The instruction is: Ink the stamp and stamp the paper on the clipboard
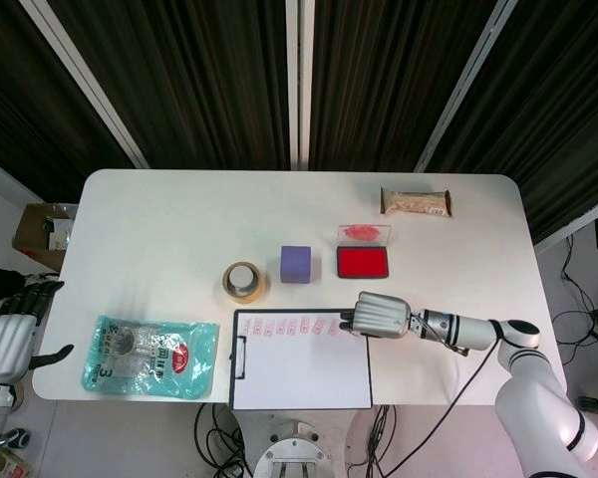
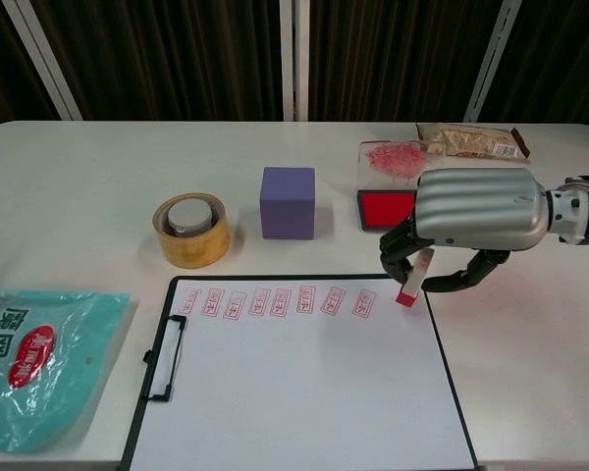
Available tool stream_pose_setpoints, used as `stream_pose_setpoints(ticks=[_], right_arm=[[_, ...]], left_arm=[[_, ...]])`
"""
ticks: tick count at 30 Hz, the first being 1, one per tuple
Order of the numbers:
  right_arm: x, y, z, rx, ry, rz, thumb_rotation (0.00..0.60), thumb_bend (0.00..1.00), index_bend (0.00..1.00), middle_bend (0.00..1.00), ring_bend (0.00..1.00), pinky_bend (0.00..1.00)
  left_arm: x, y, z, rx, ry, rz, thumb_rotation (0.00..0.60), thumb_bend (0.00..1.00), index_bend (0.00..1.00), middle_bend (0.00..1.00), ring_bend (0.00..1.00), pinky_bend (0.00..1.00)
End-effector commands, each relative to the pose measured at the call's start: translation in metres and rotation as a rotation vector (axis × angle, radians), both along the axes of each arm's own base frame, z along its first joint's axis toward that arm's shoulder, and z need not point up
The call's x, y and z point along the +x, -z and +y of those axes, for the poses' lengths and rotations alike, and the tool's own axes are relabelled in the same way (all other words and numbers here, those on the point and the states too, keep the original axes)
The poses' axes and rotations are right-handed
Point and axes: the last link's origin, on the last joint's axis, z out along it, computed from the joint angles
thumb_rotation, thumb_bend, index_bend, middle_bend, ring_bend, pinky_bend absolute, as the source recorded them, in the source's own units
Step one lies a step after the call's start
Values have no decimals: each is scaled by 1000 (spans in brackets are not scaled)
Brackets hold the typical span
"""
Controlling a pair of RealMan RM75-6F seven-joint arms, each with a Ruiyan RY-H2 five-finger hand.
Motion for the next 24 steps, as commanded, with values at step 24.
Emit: stream_pose_setpoints(ticks=[24], right_arm=[[3,17,-2,5,36,30,600,415,1000,851,963,1000]], left_arm=[[-4,-4,2,4,-5,-2,600,0,140,150,122,241]])
